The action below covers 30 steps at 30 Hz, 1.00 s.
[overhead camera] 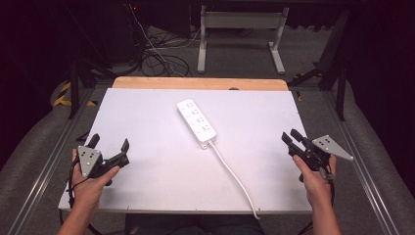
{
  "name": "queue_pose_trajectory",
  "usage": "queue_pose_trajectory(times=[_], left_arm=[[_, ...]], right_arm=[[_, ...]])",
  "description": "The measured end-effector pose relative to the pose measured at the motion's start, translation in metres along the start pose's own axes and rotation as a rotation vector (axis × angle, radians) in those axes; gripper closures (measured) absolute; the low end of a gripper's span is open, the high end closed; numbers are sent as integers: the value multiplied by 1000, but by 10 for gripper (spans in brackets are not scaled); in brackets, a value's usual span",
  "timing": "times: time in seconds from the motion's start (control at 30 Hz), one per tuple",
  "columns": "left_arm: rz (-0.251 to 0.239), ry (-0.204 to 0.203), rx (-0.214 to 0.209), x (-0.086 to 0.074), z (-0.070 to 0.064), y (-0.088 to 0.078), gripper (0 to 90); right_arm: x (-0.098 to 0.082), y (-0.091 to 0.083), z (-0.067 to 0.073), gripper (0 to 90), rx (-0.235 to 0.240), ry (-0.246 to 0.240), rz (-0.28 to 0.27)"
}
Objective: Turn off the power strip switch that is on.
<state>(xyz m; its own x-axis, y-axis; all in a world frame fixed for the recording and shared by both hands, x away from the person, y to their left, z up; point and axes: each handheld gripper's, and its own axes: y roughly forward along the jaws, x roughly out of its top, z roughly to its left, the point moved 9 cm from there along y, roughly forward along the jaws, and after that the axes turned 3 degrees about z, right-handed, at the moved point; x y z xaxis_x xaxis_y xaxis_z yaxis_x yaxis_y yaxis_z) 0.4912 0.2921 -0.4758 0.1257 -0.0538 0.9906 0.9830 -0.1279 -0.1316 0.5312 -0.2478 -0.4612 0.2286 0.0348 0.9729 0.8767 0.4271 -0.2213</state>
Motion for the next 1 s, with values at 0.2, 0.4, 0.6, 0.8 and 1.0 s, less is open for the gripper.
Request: queue_pose_trajectory(times=[0.2,0.4,0.6,0.8,1.0], left_arm=[[0,-2,2,0,1,-1,47],[1,3,5,0,1,-1,47],[-1,4,3,0,0,-1,48],[1,7,6,-1,2,-2,48],[-1,10,15,-1,4,-5,50]], right_arm=[[4,2,6,768,35,-23,-2],[7,-1,6,900,42,-23,6],[23,-5,5,900,50,-9,-34],[44,-4,14,900,76,-35,-47],[60,12,39,900,118,-124,-15]])
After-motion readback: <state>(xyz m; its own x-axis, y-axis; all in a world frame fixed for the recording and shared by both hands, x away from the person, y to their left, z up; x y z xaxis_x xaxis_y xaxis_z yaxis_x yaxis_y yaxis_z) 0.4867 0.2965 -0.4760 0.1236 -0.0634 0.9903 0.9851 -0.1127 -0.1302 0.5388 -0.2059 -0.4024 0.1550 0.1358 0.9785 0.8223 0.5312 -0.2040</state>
